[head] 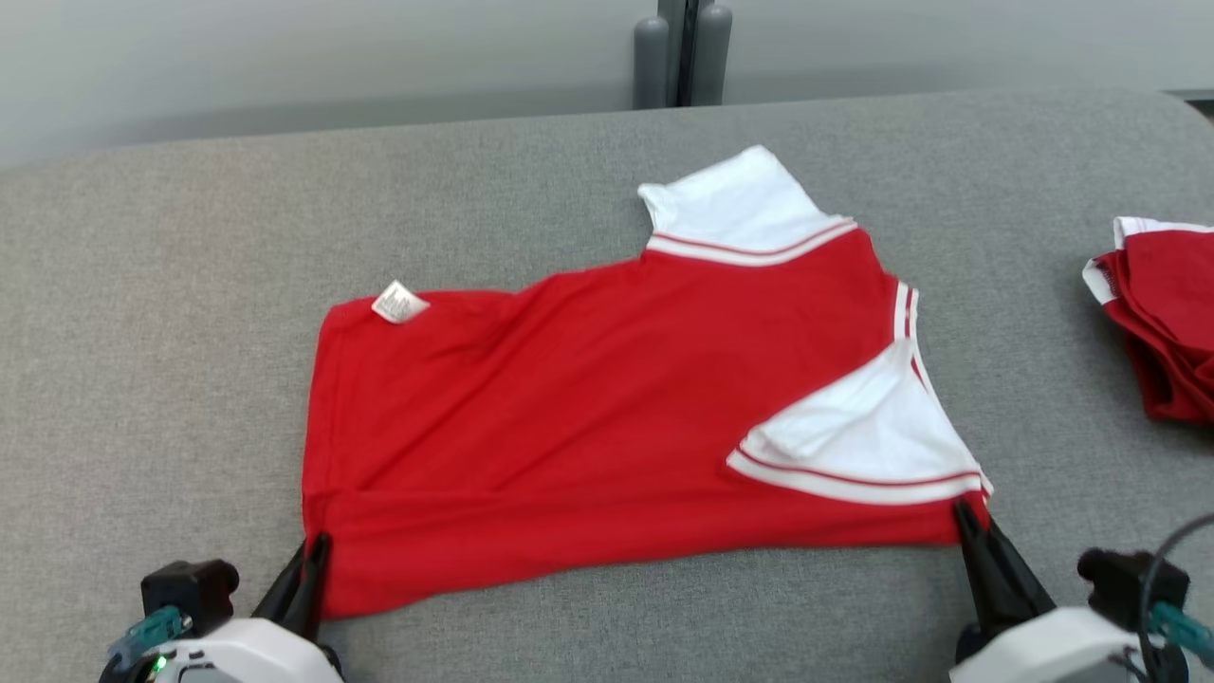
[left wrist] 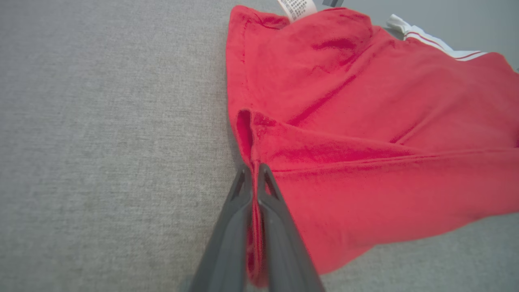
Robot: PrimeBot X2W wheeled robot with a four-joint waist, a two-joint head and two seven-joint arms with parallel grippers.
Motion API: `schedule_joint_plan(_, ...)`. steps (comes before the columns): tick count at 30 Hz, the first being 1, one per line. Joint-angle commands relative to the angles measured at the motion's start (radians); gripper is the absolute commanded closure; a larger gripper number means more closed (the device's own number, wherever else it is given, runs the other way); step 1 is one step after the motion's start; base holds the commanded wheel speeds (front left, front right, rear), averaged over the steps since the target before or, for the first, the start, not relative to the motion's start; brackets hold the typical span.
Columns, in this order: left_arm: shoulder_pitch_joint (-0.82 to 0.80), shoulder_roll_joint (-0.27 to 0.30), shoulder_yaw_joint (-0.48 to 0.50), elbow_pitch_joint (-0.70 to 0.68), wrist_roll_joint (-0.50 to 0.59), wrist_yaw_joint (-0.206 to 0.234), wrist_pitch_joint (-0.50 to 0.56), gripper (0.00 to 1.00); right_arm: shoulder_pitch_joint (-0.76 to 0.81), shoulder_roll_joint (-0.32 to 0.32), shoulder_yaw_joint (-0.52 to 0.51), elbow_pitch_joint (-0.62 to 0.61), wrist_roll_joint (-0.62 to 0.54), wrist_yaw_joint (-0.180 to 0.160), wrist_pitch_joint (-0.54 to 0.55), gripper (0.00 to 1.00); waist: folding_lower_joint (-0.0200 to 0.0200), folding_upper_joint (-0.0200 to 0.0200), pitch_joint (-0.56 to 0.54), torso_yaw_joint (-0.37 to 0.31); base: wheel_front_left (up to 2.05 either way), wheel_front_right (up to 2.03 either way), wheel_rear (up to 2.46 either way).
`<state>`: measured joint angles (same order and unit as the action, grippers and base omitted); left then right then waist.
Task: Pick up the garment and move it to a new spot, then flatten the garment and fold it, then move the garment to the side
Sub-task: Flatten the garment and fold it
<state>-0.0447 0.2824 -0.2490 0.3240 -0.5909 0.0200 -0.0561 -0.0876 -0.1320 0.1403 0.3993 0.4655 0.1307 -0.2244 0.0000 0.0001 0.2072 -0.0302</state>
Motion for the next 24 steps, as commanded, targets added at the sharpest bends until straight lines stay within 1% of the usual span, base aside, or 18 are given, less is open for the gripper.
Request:
schedule_joint_plan(1,0.024,0.016,0.004,-0.022,-0.002,0.012,0.011,1.0,0.036,-0.005,-0.012,-0.024,0.002,0.0,0.01,1.0,0.0,-0.0001,-0.017,0.0,0.0,0.0,0.0)
schedule_joint_plan(7,0.122,0.047,0.009,-0.127,-0.011,0.055,0.067,1.0,0.182,0.028,-0.062,-0.141,-0.018,0.0,0.066,1.0,0.0,-0.0001,-0.055,-0.005,0.0,0.0,0.0)
schedule_joint_plan(12,0.189,0.043,-0.001,-0.179,-0.029,0.08,0.118,1.0,0.255,0.05,-0.079,-0.209,-0.037,0.0,0.12,1.0,0.0,-0.0001,-0.073,-0.017,0.0,0.0,0.0)
schedule_joint_plan(13,0.197,0.042,-0.003,-0.187,-0.027,0.086,0.122,1.0,0.26,0.052,-0.082,-0.219,-0.039,0.0,0.129,0.97,0.0,-0.0001,-0.074,-0.019,0.0,0.0,0.0)
schedule_joint_plan(14,0.201,0.038,-0.005,-0.194,-0.026,0.088,0.122,0.97,0.265,0.054,-0.084,-0.224,-0.044,0.0,0.139,0.64,0.0,-0.0001,-0.075,-0.02,0.0,0.0,0.0)
schedule_joint_plan(15,0.205,0.032,-0.005,-0.201,-0.028,0.094,0.117,0.04,0.269,0.057,-0.086,-0.232,-0.048,0.0,0.144,0.16,0.0,-0.0001,-0.076,-0.02,0.0,0.0,0.0)
schedule_joint_plan(16,0.206,0.03,-0.001,-0.205,-0.025,0.101,0.106,0.0,0.268,0.058,-0.088,-0.242,-0.053,0.0,0.145,0.0,0.0,-0.0001,-0.077,-0.02,0.0,0.0,0.0)
schedule_joint_plan(20,0.192,0.005,0.021,-0.226,-0.013,0.121,0.032,0.0,0.254,0.062,-0.114,-0.287,-0.086,0.0,0.128,0.0,0.0,-0.0001,-0.083,-0.02,0.0,0.0,0.0)
schedule_joint_plan(24,0.151,0.003,0.037,-0.248,0.022,0.135,-0.053,0.0,0.223,0.056,-0.152,-0.356,-0.132,0.0,0.1,0.0,0.0,-0.0001,-0.089,-0.021,0.0,0.0,0.0)
